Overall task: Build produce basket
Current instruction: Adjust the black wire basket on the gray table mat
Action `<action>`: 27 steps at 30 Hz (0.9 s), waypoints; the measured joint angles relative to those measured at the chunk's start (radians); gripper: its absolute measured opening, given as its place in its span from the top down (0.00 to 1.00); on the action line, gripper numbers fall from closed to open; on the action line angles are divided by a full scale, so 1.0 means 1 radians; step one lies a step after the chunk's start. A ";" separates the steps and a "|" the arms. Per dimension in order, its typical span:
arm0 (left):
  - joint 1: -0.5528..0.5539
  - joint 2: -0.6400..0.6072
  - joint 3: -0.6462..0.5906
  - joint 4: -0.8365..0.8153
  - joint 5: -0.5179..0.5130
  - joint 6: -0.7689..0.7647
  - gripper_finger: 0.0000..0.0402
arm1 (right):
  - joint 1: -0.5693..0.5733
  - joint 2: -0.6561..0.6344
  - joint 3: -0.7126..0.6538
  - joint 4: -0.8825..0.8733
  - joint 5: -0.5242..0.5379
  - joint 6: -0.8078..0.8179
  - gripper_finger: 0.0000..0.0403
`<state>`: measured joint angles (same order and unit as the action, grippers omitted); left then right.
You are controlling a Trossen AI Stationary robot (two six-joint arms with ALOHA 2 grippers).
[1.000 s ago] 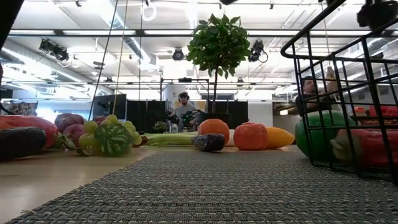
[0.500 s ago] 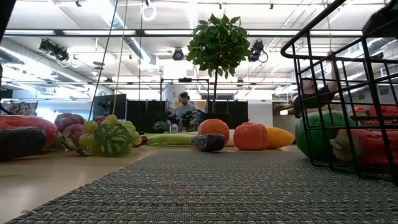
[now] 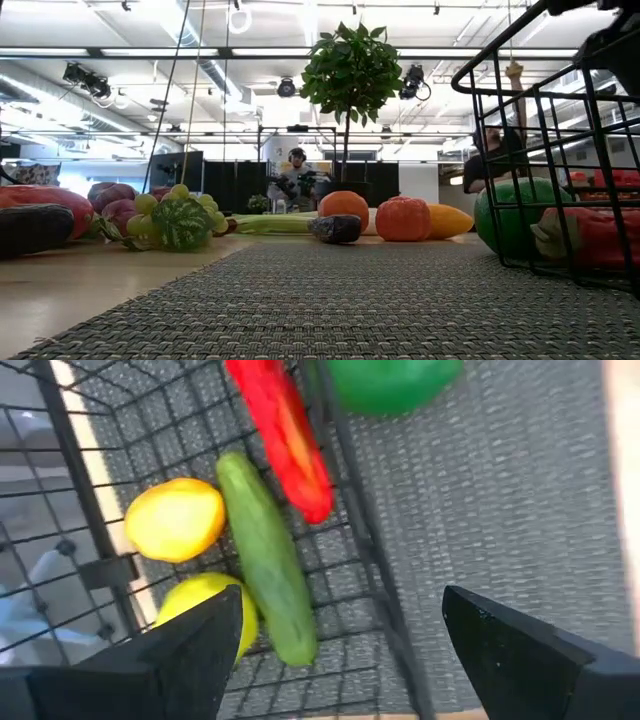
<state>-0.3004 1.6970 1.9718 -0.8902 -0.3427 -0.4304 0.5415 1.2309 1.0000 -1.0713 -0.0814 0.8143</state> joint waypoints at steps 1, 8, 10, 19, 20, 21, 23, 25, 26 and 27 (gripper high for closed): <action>0.001 -0.004 0.000 -0.020 -0.011 -0.013 0.71 | 0.000 0.002 -0.010 0.013 -0.008 0.007 0.15; -0.001 -0.022 0.000 -0.023 -0.020 -0.057 0.72 | -0.001 0.001 -0.062 0.029 -0.007 0.028 0.33; -0.005 -0.024 0.000 -0.026 -0.020 -0.062 0.72 | -0.001 0.001 -0.073 0.033 0.005 0.028 0.40; -0.015 -0.031 0.000 -0.039 -0.020 -0.084 0.73 | -0.001 0.001 -0.126 0.044 -0.018 0.056 0.61; -0.018 -0.031 0.000 -0.042 -0.020 -0.084 0.73 | -0.001 0.001 -0.126 0.037 -0.021 0.058 0.63; -0.020 -0.031 0.000 -0.048 -0.020 -0.085 0.73 | -0.001 0.001 -0.126 0.035 -0.021 0.059 0.65; -0.025 -0.030 0.000 -0.056 -0.019 -0.089 0.73 | -0.002 0.001 -0.126 0.034 -0.021 0.078 0.68; -0.025 -0.030 0.000 -0.066 -0.019 -0.105 0.73 | -0.002 0.001 -0.126 0.035 -0.021 0.104 0.71; -0.025 -0.030 0.000 -0.071 -0.019 -0.109 0.73 | -0.002 0.001 -0.126 0.036 -0.022 0.118 0.72; -0.025 -0.030 0.000 -0.076 -0.020 -0.114 0.73 | -0.002 0.001 -0.126 0.036 -0.024 0.132 0.73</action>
<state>-0.3252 1.6669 1.9720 -0.9657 -0.3622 -0.5448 0.5400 1.2316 0.8738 -1.0355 -0.1050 0.9463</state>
